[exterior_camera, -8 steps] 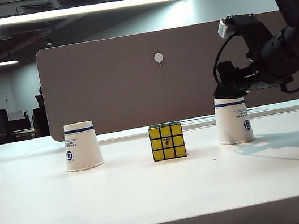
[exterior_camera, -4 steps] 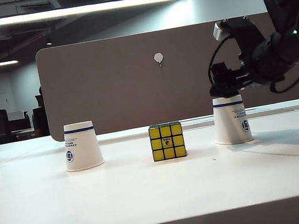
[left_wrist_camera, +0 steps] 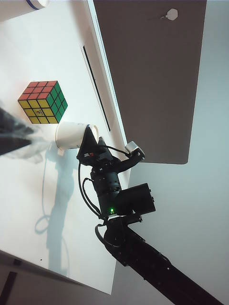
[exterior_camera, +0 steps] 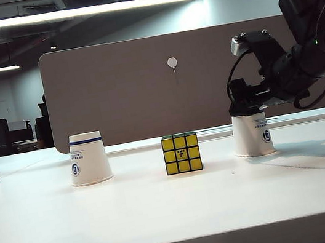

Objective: Carefully pick up the cup on the right and stack it on top of the cup on the left.

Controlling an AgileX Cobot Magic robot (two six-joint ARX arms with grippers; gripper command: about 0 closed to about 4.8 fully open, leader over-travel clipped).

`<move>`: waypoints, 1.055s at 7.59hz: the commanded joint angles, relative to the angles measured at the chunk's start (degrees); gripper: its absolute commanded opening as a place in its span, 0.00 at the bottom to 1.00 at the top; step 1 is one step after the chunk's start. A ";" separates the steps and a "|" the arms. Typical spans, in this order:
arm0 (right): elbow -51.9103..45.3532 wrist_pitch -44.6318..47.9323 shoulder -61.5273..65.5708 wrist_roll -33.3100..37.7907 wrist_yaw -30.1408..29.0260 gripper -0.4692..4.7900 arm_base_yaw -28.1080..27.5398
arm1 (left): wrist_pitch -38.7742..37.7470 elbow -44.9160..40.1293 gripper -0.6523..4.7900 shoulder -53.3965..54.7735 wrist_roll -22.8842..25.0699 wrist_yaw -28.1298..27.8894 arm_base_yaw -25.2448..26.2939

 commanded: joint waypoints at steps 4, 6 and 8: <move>0.79 1.49 2.05 -0.13 -0.07 0.82 0.00 | 0.79 0.09 0.11 0.02 0.20 -0.26 0.02; 0.76 1.42 2.05 -0.13 -0.04 0.78 0.00 | 0.79 0.09 0.11 0.00 0.20 -0.24 0.02; 0.76 1.46 2.05 -0.11 -0.07 0.72 0.00 | 0.81 0.09 0.11 0.02 0.20 -0.24 0.02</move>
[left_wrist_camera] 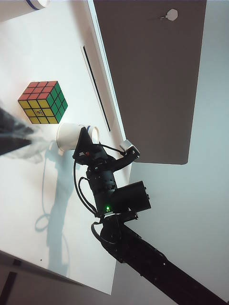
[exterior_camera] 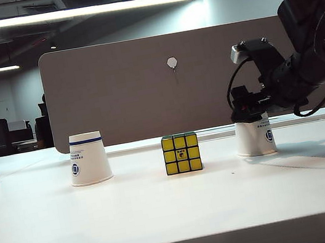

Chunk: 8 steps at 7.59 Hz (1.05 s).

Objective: Carefully pick up the cup on the right and stack it on top of the cup on the left.

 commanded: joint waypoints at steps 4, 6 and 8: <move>0.24 0.98 -0.22 -0.11 -0.07 0.72 0.04 | 0.81 0.09 0.11 0.02 0.17 -0.17 0.02; 0.24 0.98 -0.22 -0.11 -0.07 0.69 0.04 | 0.81 0.09 0.11 0.02 0.17 -0.17 0.02; 0.24 0.96 -0.22 -0.11 -0.07 0.66 0.04 | 0.83 0.09 0.11 0.02 0.17 -0.17 0.00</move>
